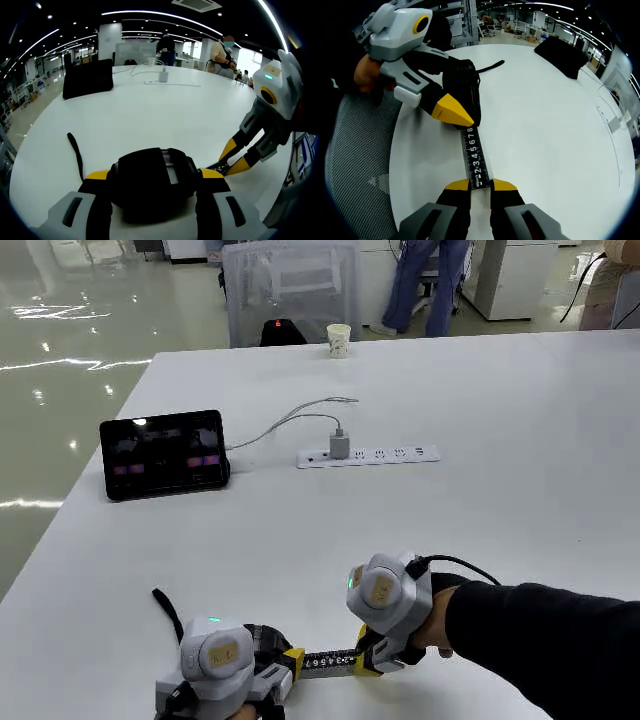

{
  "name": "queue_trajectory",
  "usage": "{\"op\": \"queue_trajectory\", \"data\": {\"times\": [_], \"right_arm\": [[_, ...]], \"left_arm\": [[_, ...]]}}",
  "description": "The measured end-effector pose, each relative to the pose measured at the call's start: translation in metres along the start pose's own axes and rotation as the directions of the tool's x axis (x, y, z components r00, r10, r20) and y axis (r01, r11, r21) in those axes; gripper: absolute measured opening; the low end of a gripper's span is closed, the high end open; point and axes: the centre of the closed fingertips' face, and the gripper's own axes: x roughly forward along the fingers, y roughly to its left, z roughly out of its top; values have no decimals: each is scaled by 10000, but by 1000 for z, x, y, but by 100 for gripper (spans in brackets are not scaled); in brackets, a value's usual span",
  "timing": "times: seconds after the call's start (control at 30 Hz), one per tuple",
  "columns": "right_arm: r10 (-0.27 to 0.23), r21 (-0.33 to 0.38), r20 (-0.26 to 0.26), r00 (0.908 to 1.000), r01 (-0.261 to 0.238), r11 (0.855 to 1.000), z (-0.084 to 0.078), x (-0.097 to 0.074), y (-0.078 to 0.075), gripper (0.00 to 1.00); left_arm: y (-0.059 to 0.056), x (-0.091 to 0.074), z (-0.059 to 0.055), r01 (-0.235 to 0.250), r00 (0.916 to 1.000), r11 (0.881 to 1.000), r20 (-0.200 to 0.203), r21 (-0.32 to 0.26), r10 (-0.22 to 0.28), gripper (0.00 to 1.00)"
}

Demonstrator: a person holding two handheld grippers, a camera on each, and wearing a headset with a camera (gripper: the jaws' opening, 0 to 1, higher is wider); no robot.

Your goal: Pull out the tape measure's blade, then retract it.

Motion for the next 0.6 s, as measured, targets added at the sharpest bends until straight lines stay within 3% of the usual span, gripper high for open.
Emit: {"op": "queue_trajectory", "data": {"times": [0.6], "right_arm": [[171, -116, 542, 9984, -165, 9998, 12, 5, 2, 11]], "left_arm": [[0, 0, -1, 25, 10000, 10000, 1, 0, -25, 63]]}}
